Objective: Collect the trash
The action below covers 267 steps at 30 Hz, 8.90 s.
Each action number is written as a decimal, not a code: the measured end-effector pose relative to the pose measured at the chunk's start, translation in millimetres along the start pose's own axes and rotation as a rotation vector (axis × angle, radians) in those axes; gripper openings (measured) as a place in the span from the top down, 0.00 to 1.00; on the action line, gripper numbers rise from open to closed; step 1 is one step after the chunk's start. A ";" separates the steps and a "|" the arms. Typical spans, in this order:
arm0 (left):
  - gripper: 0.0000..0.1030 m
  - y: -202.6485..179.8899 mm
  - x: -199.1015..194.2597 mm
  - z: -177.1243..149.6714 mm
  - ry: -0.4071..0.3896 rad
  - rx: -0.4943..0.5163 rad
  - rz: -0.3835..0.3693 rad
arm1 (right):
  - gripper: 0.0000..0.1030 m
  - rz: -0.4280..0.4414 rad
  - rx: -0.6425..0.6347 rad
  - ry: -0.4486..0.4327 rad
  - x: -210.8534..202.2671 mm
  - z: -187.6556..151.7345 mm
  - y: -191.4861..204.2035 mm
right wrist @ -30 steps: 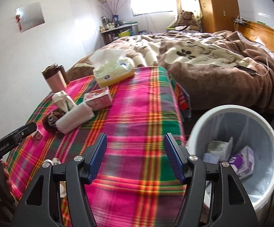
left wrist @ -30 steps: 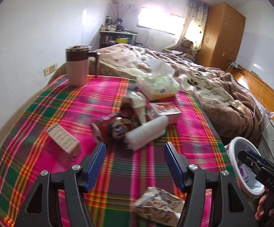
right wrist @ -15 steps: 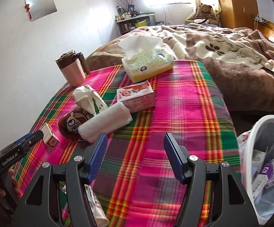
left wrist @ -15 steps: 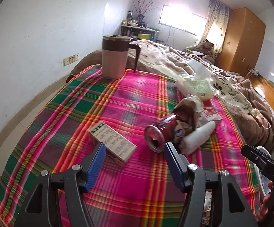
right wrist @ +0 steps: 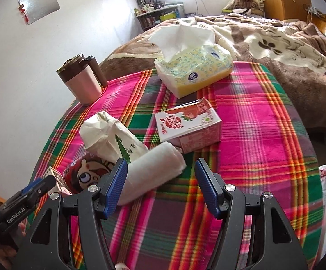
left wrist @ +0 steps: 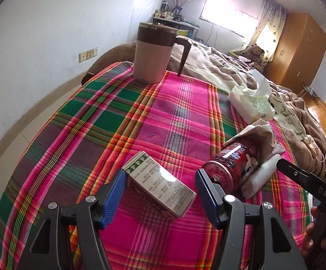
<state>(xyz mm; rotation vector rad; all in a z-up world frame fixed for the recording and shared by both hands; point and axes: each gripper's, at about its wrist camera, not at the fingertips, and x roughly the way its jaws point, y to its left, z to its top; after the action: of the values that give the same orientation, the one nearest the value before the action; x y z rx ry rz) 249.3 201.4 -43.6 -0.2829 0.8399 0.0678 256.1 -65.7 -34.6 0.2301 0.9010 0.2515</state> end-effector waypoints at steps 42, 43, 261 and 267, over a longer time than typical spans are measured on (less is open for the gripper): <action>0.65 5.5 9.2 -15.2 0.053 0.000 -0.027 | 0.80 0.035 0.007 0.050 5.7 -16.8 9.0; 0.65 4.6 6.0 -15.9 0.047 0.001 -0.035 | 0.80 0.033 -0.002 0.043 4.1 -16.7 9.9; 0.37 -89.4 45.0 15.8 0.025 0.349 -0.148 | 0.32 -0.091 0.094 0.066 50.0 61.1 -47.0; 0.37 -85.3 51.6 13.0 0.068 0.330 -0.164 | 0.24 -0.065 0.087 0.076 57.5 64.2 -44.0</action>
<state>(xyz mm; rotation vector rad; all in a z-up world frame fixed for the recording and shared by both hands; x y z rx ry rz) 307.7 120.4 -54.9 -0.0427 0.8777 -0.2335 346.6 -95.4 -51.9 0.2732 0.9938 0.1619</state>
